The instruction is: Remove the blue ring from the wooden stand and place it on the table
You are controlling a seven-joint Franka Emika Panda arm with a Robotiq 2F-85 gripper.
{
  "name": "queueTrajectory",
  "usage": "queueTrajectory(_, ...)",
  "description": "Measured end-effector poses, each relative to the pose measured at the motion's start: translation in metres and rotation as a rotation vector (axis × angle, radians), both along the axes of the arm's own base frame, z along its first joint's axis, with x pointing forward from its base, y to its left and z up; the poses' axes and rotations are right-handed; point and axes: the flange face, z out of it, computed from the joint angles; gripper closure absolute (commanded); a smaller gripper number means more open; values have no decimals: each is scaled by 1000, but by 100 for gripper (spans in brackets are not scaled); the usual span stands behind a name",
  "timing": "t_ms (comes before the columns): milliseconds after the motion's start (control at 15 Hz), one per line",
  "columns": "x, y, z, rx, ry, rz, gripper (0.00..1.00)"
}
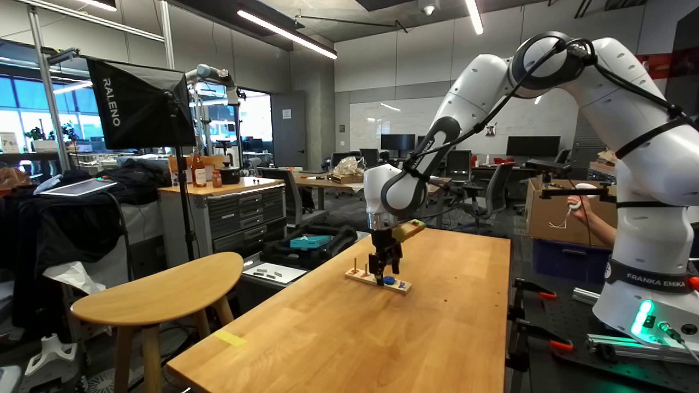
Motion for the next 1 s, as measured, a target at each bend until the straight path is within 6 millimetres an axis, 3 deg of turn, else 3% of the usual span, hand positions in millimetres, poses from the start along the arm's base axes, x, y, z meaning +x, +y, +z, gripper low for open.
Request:
queueTrajectory(333,2,-12,1,9,-10,10,0)
queueTrajectory(400,2,-15,2,10,-11,10,25)
queueTrajectory(467,3,-18,2,11,-12,12,25)
queueTrajectory(933,-2,-19,-5,16,-21,33,80)
queueTrajectory(1000,-2,-19,-5,16,-23,34,82)
